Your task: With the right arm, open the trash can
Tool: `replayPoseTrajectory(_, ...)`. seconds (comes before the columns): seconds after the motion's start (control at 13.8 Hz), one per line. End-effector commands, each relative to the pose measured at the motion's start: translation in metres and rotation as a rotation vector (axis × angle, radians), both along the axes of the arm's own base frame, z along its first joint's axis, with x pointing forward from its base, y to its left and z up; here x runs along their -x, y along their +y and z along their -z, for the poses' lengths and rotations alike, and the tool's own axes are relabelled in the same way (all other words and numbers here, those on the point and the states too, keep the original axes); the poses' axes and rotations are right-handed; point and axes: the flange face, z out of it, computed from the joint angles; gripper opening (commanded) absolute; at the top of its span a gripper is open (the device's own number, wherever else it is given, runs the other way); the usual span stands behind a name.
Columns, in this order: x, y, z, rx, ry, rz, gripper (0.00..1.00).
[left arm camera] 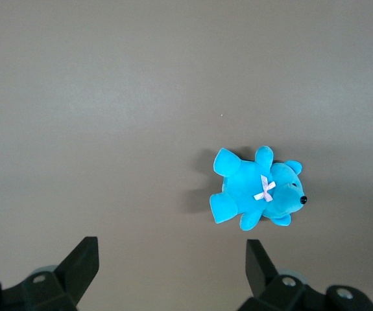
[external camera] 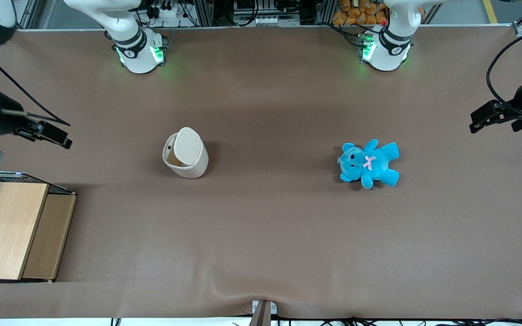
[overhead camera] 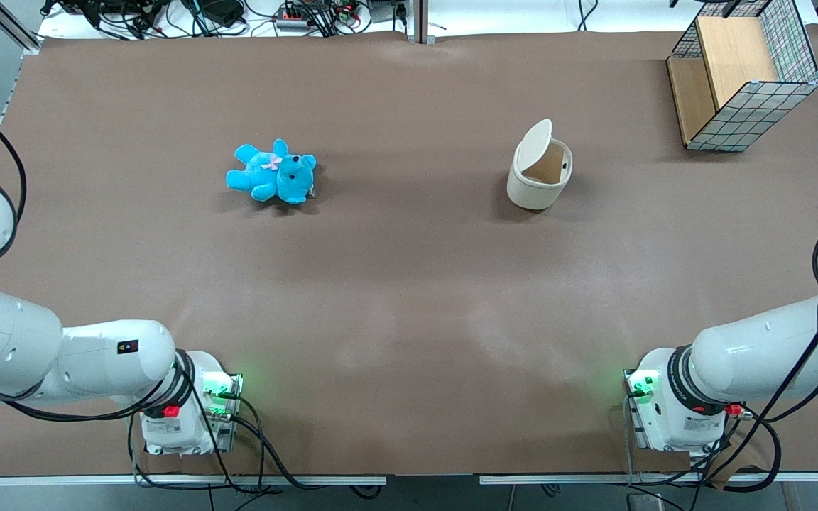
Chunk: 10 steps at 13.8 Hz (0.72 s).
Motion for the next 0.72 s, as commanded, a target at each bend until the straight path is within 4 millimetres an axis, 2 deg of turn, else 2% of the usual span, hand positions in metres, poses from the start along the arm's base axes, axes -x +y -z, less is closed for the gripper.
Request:
replayPoseTrajectory(0.0,0.022,-0.017,-0.024,0.009,0.001,-0.039,1.0)
replayPoseTrajectory(0.22,0.035,-0.036,-0.031,0.009,0.016,-0.042,1.0)
replayPoseTrajectory(0.36,0.047,-0.04,-0.028,0.016,0.019,-0.044,1.0)
replayPoseTrajectory(0.65,0.044,-0.039,-0.037,0.023,-0.004,-0.045,1.0)
